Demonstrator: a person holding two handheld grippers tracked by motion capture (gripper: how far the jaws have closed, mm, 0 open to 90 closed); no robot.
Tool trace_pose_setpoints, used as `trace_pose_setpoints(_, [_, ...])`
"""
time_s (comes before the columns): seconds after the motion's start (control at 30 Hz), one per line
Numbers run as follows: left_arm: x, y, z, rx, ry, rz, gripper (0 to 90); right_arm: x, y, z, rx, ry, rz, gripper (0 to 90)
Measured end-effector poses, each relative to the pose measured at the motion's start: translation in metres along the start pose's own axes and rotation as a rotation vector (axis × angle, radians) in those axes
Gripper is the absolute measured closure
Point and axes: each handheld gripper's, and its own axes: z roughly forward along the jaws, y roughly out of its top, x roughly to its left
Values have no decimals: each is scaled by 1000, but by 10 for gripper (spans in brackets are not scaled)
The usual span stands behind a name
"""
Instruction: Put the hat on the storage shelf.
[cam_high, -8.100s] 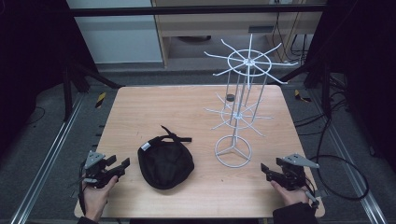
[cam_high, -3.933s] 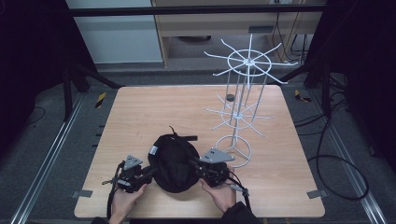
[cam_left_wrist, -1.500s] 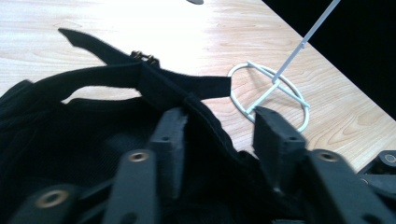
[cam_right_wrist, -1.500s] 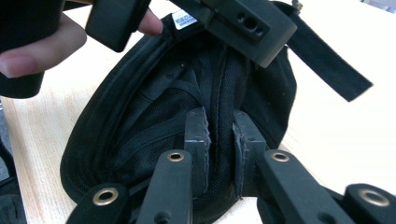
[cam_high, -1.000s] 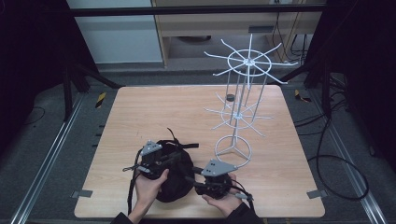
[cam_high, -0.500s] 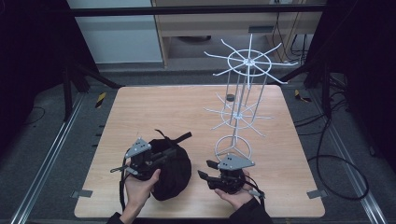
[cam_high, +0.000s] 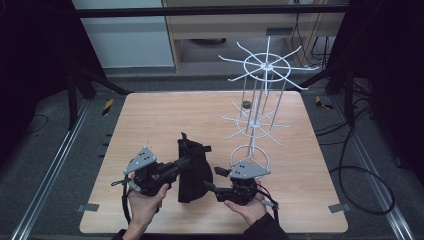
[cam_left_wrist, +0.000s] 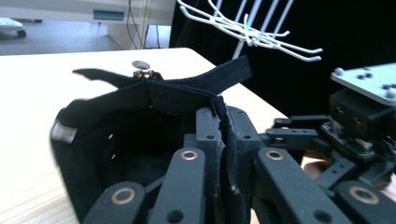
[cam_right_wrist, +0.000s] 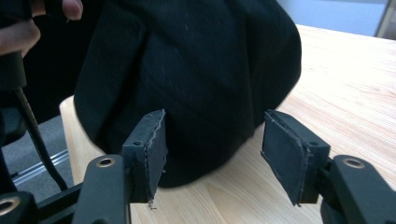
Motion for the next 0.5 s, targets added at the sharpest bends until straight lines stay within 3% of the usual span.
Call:
trace_pose_setpoints(0.13, [-3, -1, 3, 9, -15, 21, 844, -2, -4, 8, 41, 38, 10, 555])
trace_pose_setpoints(0.3, [-2, -1, 3, 12, -24, 24, 844, 2, -5, 11, 69, 63, -1, 842])
trace_pose_setpoints(0.43, [1, -1, 0, 5, -13, 30, 842, 7, 1, 7, 65, -9, -40, 863])
trace_pose_setpoints(0.5, [2, -3, -3, 13, 7, 47, 841, 9, 7, 2, 57, -69, -82, 863])
